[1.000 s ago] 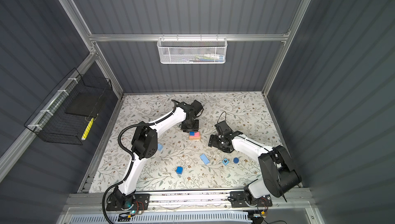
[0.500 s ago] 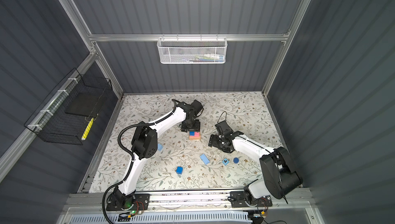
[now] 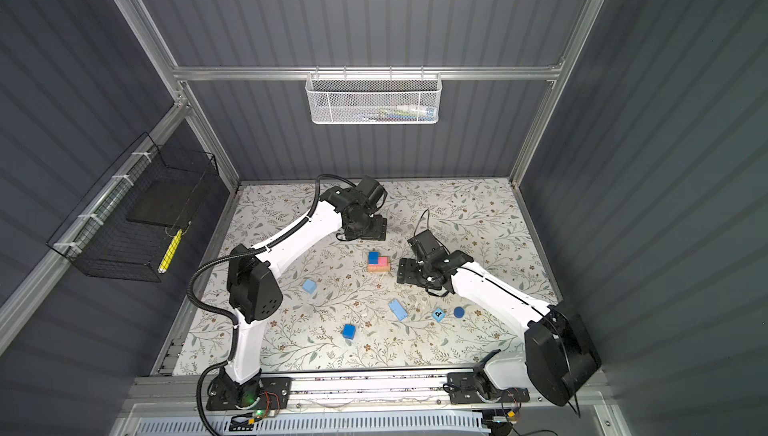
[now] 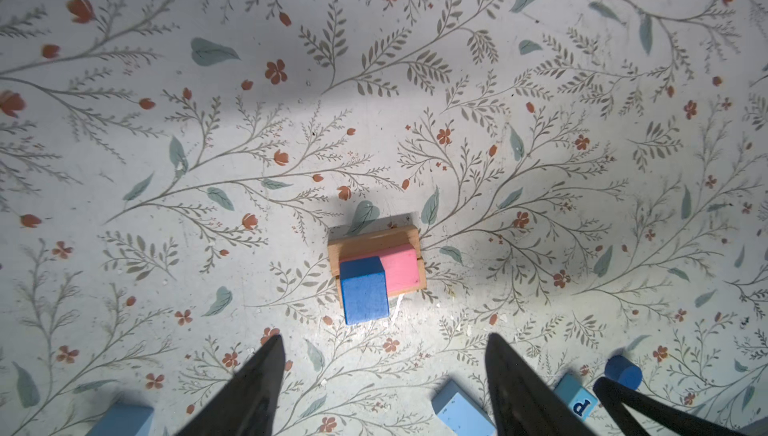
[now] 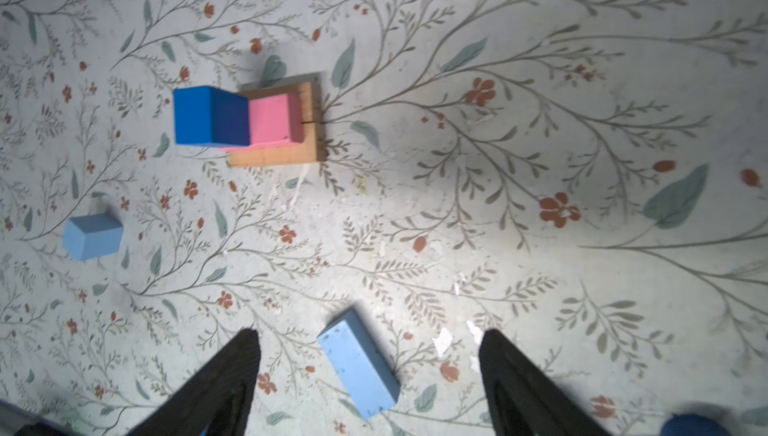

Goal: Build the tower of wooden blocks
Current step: 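Open and raise the left gripper while the right gripper reaches toward a dark blue cube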

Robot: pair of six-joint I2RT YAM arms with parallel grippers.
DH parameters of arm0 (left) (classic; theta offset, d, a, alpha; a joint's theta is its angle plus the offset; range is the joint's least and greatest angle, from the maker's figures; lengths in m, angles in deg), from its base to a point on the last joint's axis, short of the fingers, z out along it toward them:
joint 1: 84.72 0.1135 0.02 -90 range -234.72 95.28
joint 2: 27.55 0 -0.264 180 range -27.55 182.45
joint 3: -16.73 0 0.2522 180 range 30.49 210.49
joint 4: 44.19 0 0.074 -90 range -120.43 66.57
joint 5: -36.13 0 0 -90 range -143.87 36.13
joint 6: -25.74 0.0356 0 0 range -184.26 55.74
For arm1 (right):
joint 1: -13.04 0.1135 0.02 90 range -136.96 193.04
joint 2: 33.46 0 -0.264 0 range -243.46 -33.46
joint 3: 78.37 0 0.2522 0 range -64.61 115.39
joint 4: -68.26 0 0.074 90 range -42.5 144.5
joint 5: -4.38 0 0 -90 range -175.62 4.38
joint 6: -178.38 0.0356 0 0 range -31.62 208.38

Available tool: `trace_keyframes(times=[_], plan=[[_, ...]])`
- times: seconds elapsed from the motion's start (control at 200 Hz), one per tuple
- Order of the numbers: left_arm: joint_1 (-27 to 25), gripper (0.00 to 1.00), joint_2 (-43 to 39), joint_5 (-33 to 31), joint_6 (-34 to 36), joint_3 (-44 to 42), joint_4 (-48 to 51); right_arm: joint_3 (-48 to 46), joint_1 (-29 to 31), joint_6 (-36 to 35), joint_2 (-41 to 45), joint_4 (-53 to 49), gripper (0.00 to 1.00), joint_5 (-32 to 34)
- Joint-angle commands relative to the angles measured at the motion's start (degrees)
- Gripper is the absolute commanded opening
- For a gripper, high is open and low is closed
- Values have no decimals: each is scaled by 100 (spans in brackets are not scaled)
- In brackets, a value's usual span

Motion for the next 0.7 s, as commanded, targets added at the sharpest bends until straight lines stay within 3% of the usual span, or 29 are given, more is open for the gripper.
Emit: trace_keyframes(times=[0.0, 0.345, 0.69], plan=[[-37, 76, -515, -242, 202, -367, -1, 257, 456, 332, -110, -466, 84, 267], [-27, 76, -2301, -1012, 358, -1871, -617, 1188, 1979, 1628, -1151, -746, 83, 512], [-19, 79, -3801, -1553, 411, -3171, -1123, 2220, 2746, 2636, -2369, -912, 81, 251]])
